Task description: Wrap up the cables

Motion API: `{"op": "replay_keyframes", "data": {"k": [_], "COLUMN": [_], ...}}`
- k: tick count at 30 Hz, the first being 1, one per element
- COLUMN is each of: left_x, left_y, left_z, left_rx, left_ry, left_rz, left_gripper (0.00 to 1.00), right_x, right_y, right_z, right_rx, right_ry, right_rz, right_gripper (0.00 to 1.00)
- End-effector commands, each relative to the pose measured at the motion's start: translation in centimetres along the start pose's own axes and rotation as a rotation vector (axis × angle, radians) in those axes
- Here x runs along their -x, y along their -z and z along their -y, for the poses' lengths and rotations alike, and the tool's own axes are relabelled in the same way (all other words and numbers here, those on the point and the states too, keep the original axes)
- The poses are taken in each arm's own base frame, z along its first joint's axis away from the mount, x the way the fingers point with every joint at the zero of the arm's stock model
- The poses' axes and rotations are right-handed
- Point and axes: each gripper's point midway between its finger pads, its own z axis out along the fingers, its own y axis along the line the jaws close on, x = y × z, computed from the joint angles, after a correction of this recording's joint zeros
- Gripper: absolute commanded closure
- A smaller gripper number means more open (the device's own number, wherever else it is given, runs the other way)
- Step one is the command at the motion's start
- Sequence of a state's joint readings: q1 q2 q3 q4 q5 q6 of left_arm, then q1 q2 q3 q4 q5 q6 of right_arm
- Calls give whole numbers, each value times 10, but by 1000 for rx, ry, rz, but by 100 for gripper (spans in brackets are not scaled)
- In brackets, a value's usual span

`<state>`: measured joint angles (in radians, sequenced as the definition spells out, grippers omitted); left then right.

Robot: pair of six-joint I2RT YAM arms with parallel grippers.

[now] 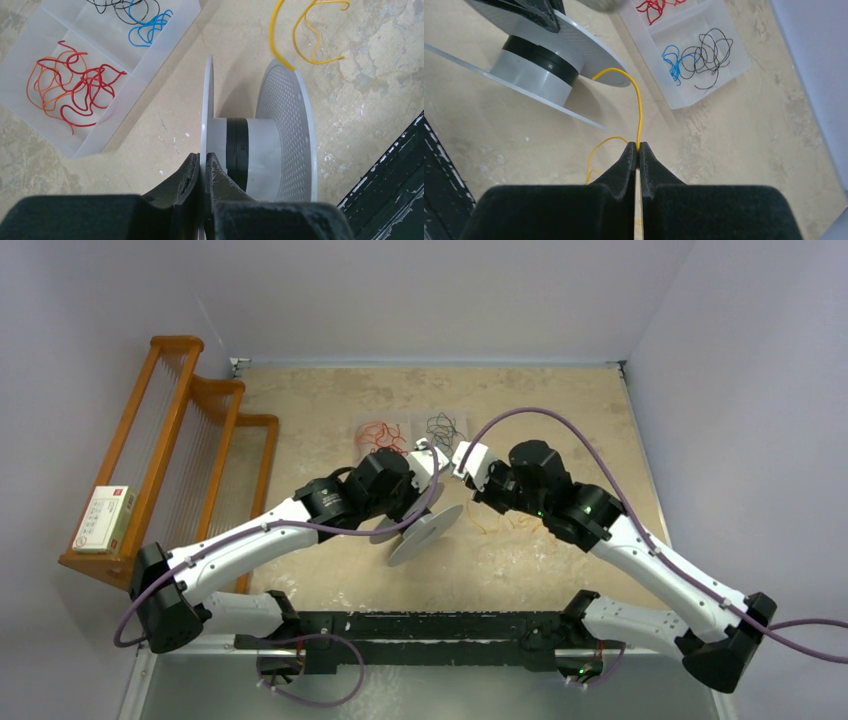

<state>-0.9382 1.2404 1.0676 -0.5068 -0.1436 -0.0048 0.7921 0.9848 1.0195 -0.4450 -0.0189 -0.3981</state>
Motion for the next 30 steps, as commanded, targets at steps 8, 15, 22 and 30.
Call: {"op": "replay_keyframes", "data": {"k": [8, 15, 22, 30], "left_x": [10, 15, 15, 17], "left_y": [-5, -2, -6, -6], "left_z": [8, -3, -11, -11], "left_rx": [-58, -64, -81, -87], "left_ry": [35, 123, 189, 213], "left_rz": [93, 136, 143, 152], "left_gripper": [98, 94, 93, 92], "right_x": [26, 31, 34, 34], "right_y": [-6, -20, -40, -61], "right_z": [0, -9, -22, -19], "right_rx": [115, 137, 186, 189], "right_ry": [385, 418, 394, 361], "right_rz": [57, 139, 198, 164], "right_gripper": [100, 100, 100, 100]}}
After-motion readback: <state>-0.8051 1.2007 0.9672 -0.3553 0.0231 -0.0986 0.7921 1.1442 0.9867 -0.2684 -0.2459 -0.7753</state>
